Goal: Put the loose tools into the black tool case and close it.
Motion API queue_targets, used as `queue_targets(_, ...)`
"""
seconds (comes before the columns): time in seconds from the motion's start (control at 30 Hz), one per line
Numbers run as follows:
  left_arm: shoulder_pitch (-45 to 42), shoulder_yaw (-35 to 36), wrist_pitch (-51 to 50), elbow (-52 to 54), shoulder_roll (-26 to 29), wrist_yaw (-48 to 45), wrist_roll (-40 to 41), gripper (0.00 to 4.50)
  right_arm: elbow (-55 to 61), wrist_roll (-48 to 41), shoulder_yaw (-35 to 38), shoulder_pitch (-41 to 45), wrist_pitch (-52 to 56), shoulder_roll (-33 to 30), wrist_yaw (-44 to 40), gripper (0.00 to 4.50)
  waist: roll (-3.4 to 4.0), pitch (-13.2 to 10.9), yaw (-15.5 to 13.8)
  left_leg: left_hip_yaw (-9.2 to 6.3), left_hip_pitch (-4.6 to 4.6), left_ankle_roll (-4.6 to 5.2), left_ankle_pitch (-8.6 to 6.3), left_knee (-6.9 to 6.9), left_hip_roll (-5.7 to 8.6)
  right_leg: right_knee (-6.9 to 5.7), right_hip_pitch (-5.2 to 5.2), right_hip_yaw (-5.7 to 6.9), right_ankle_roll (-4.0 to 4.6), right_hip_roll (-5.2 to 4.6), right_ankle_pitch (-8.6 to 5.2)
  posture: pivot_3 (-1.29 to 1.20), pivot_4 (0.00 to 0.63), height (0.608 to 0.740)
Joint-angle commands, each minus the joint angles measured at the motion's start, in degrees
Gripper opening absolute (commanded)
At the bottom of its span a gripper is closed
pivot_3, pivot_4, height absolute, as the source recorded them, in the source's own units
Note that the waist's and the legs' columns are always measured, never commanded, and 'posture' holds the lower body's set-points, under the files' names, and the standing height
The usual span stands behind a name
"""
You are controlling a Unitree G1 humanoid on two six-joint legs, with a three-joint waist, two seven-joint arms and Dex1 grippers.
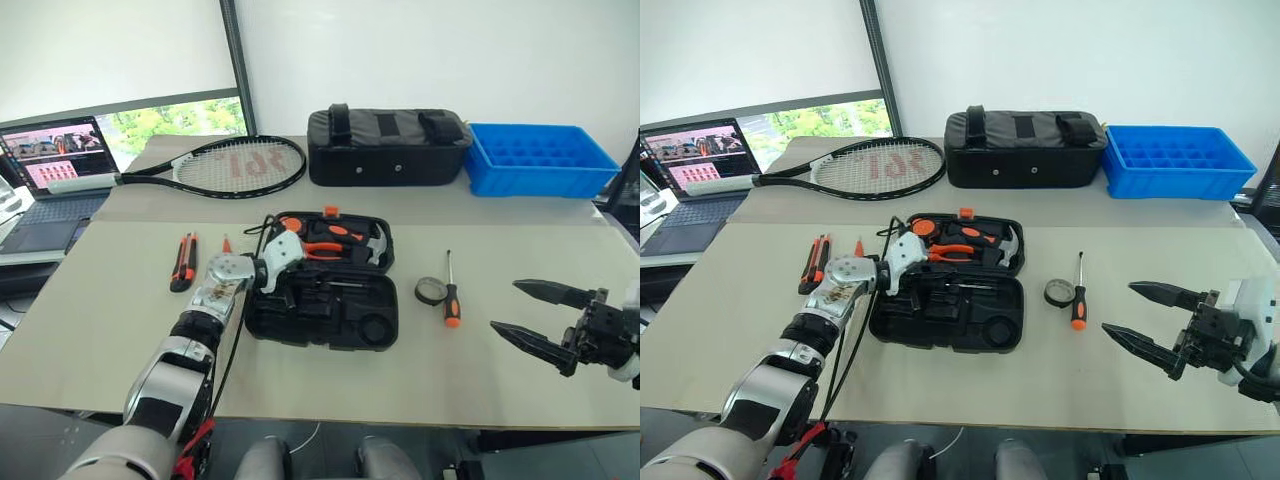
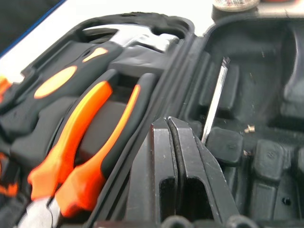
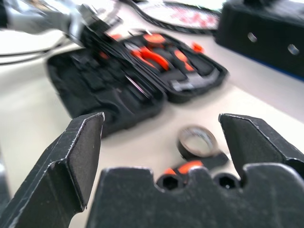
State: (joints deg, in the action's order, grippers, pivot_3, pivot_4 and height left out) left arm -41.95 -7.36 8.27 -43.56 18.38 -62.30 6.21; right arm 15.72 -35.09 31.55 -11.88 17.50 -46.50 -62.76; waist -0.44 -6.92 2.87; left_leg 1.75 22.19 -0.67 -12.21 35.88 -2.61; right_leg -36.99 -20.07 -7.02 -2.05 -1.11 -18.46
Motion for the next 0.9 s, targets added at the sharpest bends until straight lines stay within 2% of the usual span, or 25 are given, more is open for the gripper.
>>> queue_targets(0.03, -0.8, 5.1, -6.1, 9.4, 3.0, -4.1, 7.5, 0.79, 2.4, 4.1, -3.3, 2.0, 4.0, 0.5, 9.2, 4.50, -0.04, 0.0, -0.3, -0.01, 0.19, -0.01, 0.04, 0.00, 0.00, -0.03, -0.18, 0.02, 0.01, 0.00, 0.01, 0.00, 0.150, 0.708)
queue_targets(0.3, 2.6, 6.4, -25.0, 30.3, 13.6, -13.1, 16.6, 3.71, 7.5, 8.5, -9.8, 2.6, 11.4, 5.8, 23.8, 4.50, 0.15, 0.0, -1.2, -0.07, 0.27, 0.04, 0.04, -0.13, 0.04, 0.13, -0.15, 0.07, 0.25, -0.05, 0.12, 0.00, 0.150, 0.708)
queue_targets(0.4, 4.8, 5.2, -31.9, 37.8, 20.7, -19.1, 19.2, 4.49, 12.1, 9.1, -12.3, 2.6, 18.8, 8.5, 31.4, 4.50, 0.18, 0.1, -1.1, -0.09, 0.28, 0.04, 0.04, -0.14, 0.00, 0.16, -0.18, 0.08, 0.24, -0.03, 0.10, 0.00, 0.150, 0.708)
queue_targets(0.53, 6.5, 4.1, -34.7, 42.8, 26.9, -23.4, 19.9, 4.49, 16.3, 10.7, -15.3, 3.4, 26.8, 10.2, 38.2, 4.50, 0.14, 0.0, -0.7, -0.09, 0.20, 0.03, 0.04, -0.15, -0.02, 0.13, -0.15, 0.07, 0.17, 0.00, 0.02, 0.00, 0.150, 0.708)
queue_targets(0.8, 8.2, 3.7, -35.0, 48.1, 30.2, -24.6, 19.6, 4.49, 16.3, 13.3, -18.9, 7.8, 33.7, 12.4, 45.1, 4.50, 0.12, 0.0, -0.5, -0.09, 0.21, 0.04, 0.04, -0.14, -0.04, 0.15, -0.18, 0.07, 0.08, 0.00, -0.05, 0.00, 0.150, 0.708)
queue_targets(0.9, 8.6, 3.8, -34.9, 49.6, 30.7, -24.2, 19.4, 4.50, 14.5, 14.8, -19.4, 9.7, 34.5, 12.2, 46.5, 3.70, 0.11, 0.0, -0.5, -0.09, 0.24, 0.04, 0.04, -0.15, -0.04, 0.17, -0.21, 0.07, 0.09, 0.00, -0.05, 0.00, 0.150, 0.708)
